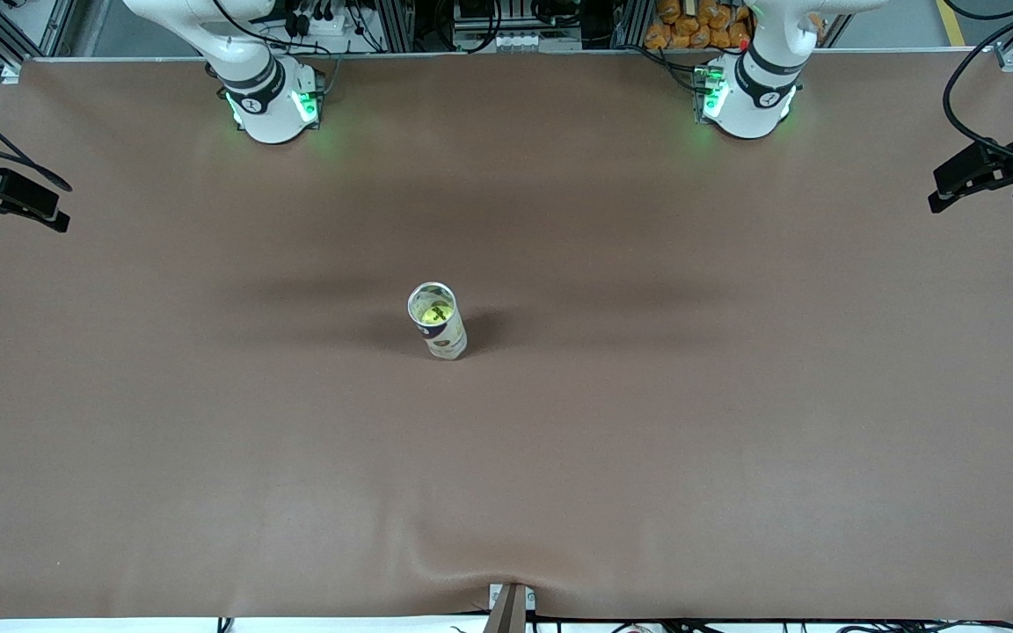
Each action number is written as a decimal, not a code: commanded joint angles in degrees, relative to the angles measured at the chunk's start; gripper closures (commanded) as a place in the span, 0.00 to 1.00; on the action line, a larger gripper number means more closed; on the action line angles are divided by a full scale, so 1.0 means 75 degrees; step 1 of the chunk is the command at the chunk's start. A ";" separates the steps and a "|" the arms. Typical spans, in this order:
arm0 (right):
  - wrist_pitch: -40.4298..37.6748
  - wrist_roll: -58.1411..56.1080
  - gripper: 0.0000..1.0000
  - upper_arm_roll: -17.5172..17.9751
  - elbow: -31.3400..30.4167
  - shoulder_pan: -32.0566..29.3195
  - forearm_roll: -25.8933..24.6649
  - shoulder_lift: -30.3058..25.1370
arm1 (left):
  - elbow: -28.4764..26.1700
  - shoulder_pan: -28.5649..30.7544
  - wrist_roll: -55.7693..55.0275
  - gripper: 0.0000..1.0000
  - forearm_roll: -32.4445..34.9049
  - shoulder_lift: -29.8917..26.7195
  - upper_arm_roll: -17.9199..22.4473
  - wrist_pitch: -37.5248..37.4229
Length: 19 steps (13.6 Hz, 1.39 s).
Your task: Insert tennis ball vertically with right arm
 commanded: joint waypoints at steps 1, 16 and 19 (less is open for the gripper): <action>-0.0015 -0.0114 0.00 -0.0013 -0.0078 0.0001 -0.0055 -0.0131 | 0.0138 0.0036 0.0076 0.00 -0.0113 0.0023 0.0019 -0.0098; -0.0331 -0.0102 0.00 0.0139 0.0109 0.0166 -0.0055 -0.0130 | -0.0249 0.0024 0.0111 0.00 -0.0090 0.0187 0.0019 0.0336; -0.0331 -0.0102 0.00 0.0139 0.0109 0.0166 -0.0056 -0.0130 | -0.0202 0.0013 0.0146 0.00 -0.0044 0.0210 0.0007 0.0336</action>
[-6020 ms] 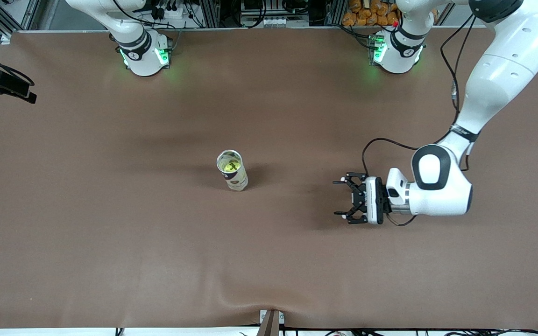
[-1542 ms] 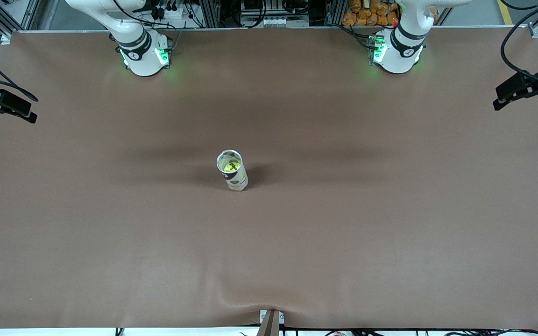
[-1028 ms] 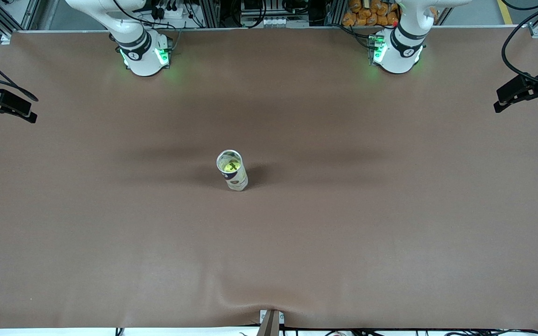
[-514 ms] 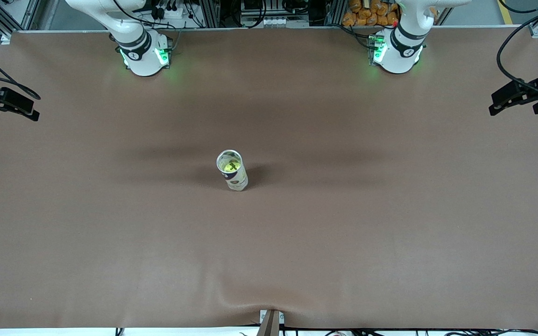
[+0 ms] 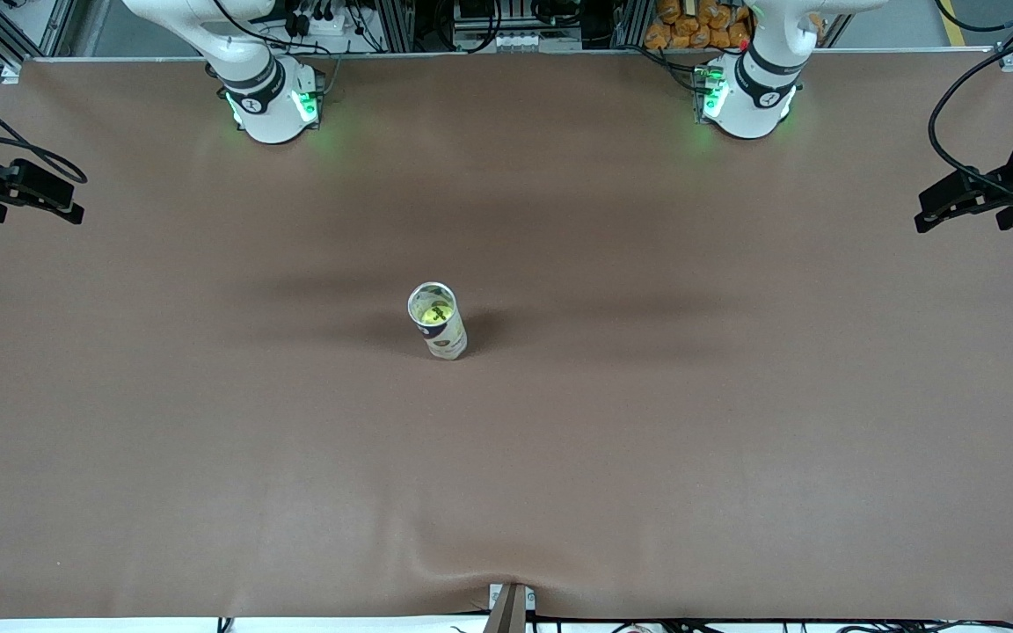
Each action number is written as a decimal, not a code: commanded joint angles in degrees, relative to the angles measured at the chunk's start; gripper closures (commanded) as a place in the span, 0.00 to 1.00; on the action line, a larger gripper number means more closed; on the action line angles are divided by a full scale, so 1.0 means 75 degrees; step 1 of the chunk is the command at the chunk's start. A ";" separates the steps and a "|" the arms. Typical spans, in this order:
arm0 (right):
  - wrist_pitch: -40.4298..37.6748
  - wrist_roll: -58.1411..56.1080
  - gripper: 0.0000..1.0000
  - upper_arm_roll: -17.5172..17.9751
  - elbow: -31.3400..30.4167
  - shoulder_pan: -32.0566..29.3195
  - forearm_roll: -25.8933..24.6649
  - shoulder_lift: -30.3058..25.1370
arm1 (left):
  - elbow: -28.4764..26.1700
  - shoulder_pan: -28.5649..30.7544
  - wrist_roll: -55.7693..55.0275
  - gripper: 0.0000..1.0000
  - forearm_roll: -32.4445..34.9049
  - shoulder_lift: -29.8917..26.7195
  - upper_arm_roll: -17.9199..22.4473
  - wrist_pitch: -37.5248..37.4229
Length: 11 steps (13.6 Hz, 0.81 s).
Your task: Insert tennis ball vertically with right arm
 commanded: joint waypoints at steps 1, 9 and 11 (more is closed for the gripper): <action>-0.0117 -0.0057 0.00 -0.0049 0.0037 0.0087 -0.0055 -0.0094 | 0.0064 0.0013 0.0128 0.00 -0.0018 -0.0036 -0.0014 0.0061; -0.0164 -0.0057 0.00 -0.0037 0.0037 0.0087 -0.0055 -0.0094 | 0.0087 -0.0045 0.0105 0.00 0.0017 -0.0036 -0.0049 0.0049; -0.0164 -0.0057 0.00 -0.0037 0.0037 0.0087 -0.0055 -0.0083 | 0.0087 -0.0045 0.0116 0.00 0.0017 -0.0047 -0.0050 0.0037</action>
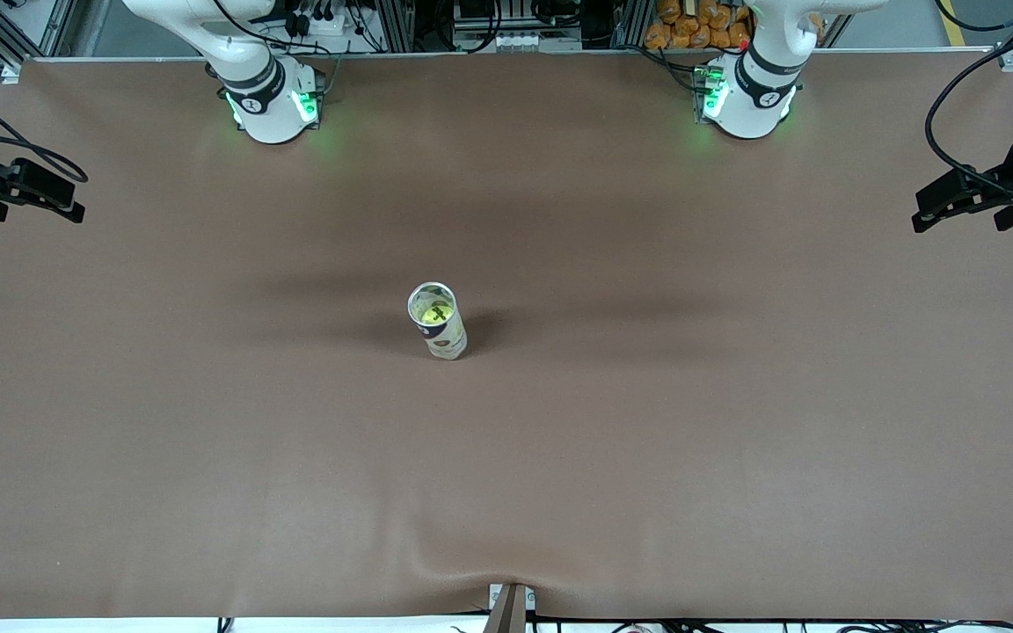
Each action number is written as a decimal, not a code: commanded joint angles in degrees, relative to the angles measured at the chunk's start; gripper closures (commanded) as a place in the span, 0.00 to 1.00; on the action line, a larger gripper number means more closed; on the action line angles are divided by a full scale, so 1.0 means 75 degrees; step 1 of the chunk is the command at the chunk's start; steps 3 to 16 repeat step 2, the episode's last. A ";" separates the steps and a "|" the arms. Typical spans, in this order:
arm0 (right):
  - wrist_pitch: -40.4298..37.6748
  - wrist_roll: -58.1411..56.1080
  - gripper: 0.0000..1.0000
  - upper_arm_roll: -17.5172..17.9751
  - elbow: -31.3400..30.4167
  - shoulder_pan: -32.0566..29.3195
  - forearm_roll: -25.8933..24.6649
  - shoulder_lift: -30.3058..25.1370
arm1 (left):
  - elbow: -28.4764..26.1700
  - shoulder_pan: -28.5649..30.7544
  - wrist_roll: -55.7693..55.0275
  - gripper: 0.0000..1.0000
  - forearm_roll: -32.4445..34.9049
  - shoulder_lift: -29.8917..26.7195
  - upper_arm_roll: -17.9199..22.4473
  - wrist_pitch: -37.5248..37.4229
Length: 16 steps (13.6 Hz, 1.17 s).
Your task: Insert tennis ball vertically with right arm
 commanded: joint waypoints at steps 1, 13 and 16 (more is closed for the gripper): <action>-0.0103 -0.0057 0.00 -0.0039 0.0037 0.0085 -0.0055 -0.0094 | 0.0041 0.0002 0.0109 0.00 0.0017 -0.0047 -0.0006 0.0008; -0.0103 -0.0057 0.00 -0.0039 0.0037 0.0085 -0.0055 -0.0094 | 0.0030 0.0014 0.0109 0.00 -0.0018 -0.0047 -0.0006 -0.0004; -0.0103 -0.0057 0.00 -0.0039 0.0037 0.0085 -0.0055 -0.0094 | 0.0030 0.0014 0.0109 0.00 -0.0018 -0.0047 -0.0006 -0.0004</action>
